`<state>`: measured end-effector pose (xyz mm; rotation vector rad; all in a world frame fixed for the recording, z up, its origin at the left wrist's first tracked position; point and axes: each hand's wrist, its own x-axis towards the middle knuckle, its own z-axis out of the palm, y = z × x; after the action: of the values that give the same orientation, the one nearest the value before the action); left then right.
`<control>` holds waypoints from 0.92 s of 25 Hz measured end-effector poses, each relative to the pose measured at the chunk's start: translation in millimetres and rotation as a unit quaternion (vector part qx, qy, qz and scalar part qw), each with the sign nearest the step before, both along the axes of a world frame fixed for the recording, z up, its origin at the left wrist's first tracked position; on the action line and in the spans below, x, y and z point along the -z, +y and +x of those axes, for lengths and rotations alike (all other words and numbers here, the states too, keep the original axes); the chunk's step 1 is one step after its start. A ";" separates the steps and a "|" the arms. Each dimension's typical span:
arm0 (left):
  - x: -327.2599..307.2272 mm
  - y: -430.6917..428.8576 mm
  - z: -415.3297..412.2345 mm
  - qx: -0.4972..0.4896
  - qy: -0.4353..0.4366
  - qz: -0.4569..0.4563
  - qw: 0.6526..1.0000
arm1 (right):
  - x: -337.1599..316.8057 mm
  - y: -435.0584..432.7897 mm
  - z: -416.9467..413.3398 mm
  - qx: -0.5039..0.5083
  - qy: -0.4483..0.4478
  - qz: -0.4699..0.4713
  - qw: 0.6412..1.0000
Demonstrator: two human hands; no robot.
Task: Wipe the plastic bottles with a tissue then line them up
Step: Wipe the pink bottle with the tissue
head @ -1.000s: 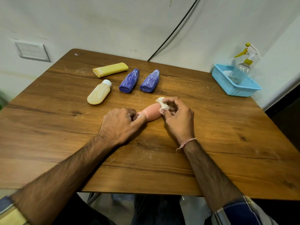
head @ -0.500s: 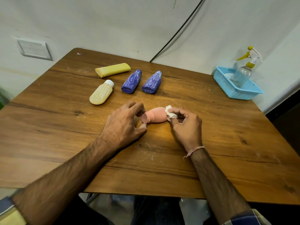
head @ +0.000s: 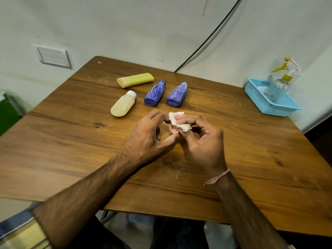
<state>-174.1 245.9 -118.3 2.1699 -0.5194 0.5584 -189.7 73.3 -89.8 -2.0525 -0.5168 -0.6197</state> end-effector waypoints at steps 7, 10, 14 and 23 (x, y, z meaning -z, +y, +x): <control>-0.2 3.8 -3.3 -0.012 -0.003 -0.032 0.999 | -16.2 2.0 -10.8 -0.033 -0.084 -0.231 0.969; -1.6 4.0 -3.8 -0.025 -0.014 -0.063 0.998 | -15.6 -12.0 -8.9 0.026 -0.051 -0.110 0.992; -4.7 0.2 -1.2 -0.016 -0.002 -0.105 0.994 | 6.1 -25.6 11.4 0.074 0.201 0.334 0.918; -70.0 -72.4 104.6 0.034 0.072 -0.063 0.995 | 21.8 -34.0 21.4 0.069 0.254 0.454 0.852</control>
<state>-69.6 173.5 -48.3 2.0472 -0.4658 0.3846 -168.3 39.4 -111.6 -1.2474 0.2313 -0.2774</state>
